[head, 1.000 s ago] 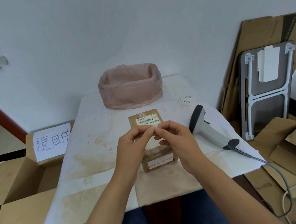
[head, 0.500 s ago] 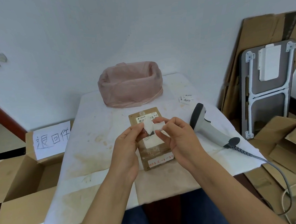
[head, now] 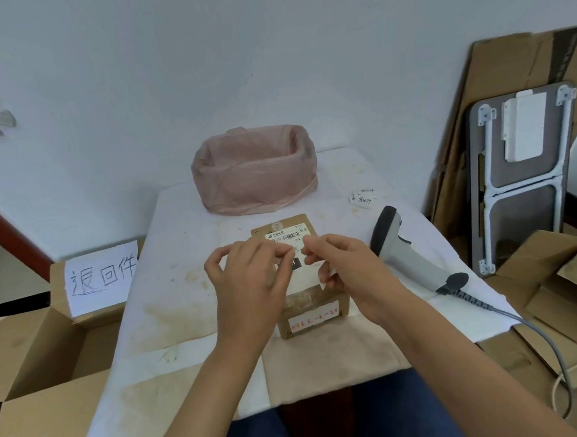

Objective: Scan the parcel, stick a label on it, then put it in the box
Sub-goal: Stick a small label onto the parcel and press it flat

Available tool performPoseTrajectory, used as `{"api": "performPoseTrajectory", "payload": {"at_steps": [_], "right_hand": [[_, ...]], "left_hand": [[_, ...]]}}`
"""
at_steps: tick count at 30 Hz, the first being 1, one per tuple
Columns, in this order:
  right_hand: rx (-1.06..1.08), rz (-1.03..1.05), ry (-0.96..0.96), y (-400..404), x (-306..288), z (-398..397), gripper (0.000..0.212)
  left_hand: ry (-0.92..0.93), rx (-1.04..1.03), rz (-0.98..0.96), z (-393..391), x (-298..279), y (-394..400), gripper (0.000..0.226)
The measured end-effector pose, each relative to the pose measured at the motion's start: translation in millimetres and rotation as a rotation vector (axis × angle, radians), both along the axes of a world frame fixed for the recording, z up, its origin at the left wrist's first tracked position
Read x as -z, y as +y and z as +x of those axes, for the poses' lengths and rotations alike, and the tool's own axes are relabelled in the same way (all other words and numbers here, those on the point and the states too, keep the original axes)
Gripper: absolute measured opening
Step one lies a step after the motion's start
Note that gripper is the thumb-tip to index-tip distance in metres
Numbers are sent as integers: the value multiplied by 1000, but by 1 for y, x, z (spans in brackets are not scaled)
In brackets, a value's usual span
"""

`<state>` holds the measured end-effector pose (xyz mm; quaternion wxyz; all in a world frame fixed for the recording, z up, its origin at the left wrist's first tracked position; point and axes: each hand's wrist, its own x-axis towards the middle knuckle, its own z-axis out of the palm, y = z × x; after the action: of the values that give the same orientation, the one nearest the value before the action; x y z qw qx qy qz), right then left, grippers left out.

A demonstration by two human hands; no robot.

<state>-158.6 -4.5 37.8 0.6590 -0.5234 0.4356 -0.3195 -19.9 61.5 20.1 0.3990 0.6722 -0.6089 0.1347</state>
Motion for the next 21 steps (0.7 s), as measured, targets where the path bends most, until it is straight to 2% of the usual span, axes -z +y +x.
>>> {"api": "performPoseTrajectory", "payload": {"at_steps": [1,3,7,9,13,17,21], "right_hand": [[-12,-1,10,1,-1,1,26],[-7,-17,2,2,-2,3,21],[66,-85,-33,1,-1,3,2],[106,-112,-31,1,1,3,5],[183,-192,44,-1,11,3,12],[140,-334,153,-7,16,2,10],[24,-429,233,-16,13,3,12]], "left_hand": [[-119,7,-14,0,1,-1,6],[-247,13,-32,1,2,0,8],[-322,23,-73,2,5,0,8],[-311,36,-59,1,6,-2,7],[-183,63,-5,1,7,-6,11],[-2,60,86,5,2,-12,11],[330,110,269,9,-6,-21,15]]}}
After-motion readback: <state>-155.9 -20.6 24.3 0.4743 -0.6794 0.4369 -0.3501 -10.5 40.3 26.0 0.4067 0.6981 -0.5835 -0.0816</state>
